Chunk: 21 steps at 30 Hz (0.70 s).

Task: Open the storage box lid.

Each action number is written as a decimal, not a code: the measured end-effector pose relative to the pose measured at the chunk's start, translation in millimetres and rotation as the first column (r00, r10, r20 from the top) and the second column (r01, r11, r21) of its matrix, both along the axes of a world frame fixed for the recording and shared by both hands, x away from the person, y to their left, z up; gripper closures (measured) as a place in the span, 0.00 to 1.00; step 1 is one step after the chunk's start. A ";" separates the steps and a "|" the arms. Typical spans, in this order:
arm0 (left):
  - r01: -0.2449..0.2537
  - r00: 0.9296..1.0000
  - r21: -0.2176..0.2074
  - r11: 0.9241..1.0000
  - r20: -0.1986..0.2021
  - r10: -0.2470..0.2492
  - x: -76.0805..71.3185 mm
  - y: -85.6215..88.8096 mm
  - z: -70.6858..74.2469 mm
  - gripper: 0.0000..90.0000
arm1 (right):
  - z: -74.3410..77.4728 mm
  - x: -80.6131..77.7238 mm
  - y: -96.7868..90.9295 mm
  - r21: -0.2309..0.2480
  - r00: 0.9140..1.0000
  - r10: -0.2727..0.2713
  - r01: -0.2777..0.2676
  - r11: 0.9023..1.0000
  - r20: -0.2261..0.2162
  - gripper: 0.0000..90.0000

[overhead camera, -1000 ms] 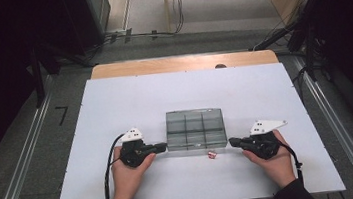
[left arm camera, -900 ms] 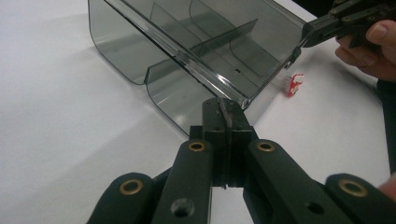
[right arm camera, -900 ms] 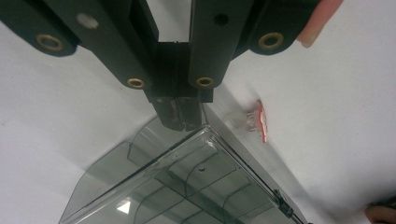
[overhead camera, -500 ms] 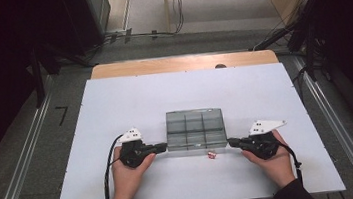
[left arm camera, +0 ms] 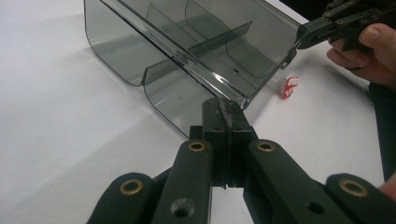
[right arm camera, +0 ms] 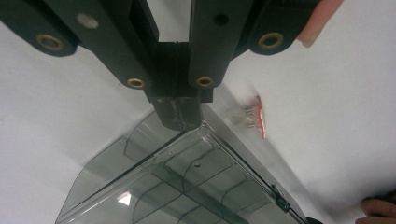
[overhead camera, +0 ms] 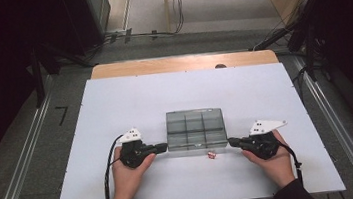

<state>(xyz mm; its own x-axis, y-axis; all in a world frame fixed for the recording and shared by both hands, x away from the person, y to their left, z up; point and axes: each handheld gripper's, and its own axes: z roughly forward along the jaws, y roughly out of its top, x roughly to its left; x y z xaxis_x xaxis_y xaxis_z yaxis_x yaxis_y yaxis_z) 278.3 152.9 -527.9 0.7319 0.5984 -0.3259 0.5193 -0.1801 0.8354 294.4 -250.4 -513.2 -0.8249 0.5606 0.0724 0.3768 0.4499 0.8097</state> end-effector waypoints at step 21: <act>-0.012 1.000 -0.023 1.000 -0.008 0.012 1.0 0.4 -1.6 1.00 | -0.5 -2.1 3.2 -0.015 0.999 -0.031 0.032 0.999 0.025 0.98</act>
<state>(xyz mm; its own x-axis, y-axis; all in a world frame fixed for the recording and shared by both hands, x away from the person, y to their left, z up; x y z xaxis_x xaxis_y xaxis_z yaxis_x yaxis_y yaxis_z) 279.3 153.4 -529.5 0.7221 0.5994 -0.3453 0.5275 -0.1542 0.8354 292.3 -247.2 -513.7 -0.8083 0.5873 0.0427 0.3705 0.4510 0.8120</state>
